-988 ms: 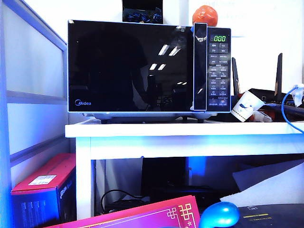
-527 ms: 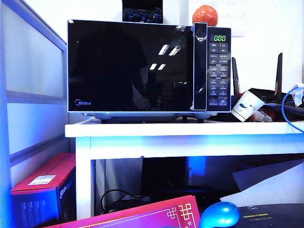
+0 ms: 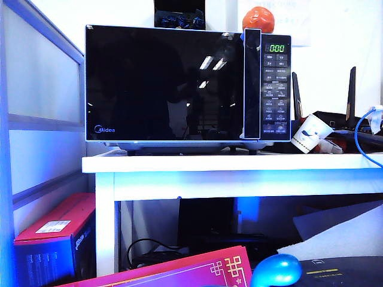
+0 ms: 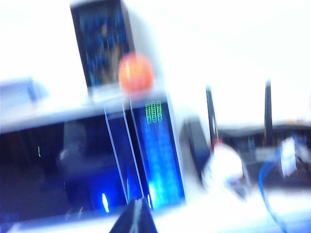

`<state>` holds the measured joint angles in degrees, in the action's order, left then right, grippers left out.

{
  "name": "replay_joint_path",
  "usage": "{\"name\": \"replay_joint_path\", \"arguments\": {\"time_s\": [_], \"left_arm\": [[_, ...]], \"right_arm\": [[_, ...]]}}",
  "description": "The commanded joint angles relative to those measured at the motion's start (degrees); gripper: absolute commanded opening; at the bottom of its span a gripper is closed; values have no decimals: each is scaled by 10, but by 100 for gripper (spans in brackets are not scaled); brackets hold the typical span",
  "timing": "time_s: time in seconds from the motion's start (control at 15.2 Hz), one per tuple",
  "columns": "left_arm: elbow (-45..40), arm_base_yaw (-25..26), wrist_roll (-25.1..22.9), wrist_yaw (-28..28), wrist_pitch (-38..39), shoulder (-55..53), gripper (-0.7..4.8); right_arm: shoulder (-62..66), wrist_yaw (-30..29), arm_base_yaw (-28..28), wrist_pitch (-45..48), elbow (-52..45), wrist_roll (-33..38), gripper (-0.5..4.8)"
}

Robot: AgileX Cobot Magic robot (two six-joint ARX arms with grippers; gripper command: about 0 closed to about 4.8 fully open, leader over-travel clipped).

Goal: Open the microwave door, place the orange inside the microwave, then close the microwave door.

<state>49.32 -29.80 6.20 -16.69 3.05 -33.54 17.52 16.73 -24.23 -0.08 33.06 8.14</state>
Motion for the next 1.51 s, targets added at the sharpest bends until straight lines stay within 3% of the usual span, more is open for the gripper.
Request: {"name": "replay_joint_path", "arguments": {"time_s": [0.07,0.33,0.46,0.72,0.99,1.19,1.32,1.38,1.45,1.51], "left_arm": [[175,0,-59,71,23,-126,-5],[489,0,-122,259,198,-334,-5],[596,0,-123,310,301,-402,-5],[657,0,-146,304,372,-443,-5],[657,0,-148,181,398,-443,-5],[657,0,-148,180,394,-442,-5],[657,0,-148,181,392,-442,-5],[657,0,-152,184,392,-442,-5],[657,0,-159,184,389,-443,-5],[657,0,-167,184,383,-443,-5]], "right_arm": [[99,-4,0,5,116,-11,-1],[258,-6,0,30,235,-104,-1],[316,-15,0,36,268,-106,-1],[409,-23,0,73,287,-108,-1],[479,-66,0,117,287,-107,-1],[526,-67,0,172,287,-107,1],[553,-68,0,206,287,-107,64],[572,-64,0,231,287,-107,66],[585,-55,0,244,287,-107,111],[607,-39,-1,265,287,-105,308]]}}
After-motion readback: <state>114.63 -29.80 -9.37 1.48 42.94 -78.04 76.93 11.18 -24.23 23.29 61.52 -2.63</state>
